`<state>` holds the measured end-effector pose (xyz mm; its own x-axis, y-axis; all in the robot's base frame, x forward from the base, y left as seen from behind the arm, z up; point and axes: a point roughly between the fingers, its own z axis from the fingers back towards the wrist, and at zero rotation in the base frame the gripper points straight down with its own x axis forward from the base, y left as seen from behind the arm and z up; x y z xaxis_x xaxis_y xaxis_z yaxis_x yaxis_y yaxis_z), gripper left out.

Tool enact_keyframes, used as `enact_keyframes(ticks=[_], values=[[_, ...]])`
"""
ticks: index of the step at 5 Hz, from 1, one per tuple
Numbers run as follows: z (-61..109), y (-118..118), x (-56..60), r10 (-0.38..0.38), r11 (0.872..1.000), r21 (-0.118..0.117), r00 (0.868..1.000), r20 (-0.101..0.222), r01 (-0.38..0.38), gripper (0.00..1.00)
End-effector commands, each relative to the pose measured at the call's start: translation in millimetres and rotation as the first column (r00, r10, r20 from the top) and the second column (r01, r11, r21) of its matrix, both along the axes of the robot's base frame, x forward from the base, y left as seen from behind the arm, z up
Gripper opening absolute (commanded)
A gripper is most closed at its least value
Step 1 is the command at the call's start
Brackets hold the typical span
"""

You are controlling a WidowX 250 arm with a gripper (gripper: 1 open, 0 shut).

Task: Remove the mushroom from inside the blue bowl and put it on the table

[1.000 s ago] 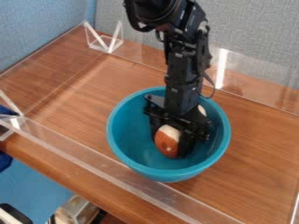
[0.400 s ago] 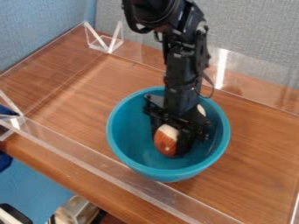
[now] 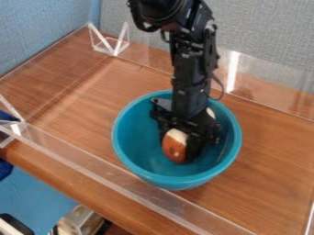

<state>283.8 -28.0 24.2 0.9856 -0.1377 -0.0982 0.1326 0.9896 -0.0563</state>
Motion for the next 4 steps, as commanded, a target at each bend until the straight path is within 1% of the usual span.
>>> enact_keyframes(ticks=[1, 2, 3, 4], values=[[-13.1, 14, 8.9, -0.034, 0.999, 0.004, 0.999, -0.036, 0.034, 0.0], [-13.9, 15, 16.3, -0.066, 0.998, 0.004, 0.997, -0.041, 0.066, 0.0], [-13.3, 14, 21.2, -0.098, 0.995, 0.005, 0.994, -0.042, 0.099, 0.0], [-2.5, 9, 18.7, -0.143, 0.99, 0.006, 0.989, -0.029, 0.143, 0.0]])
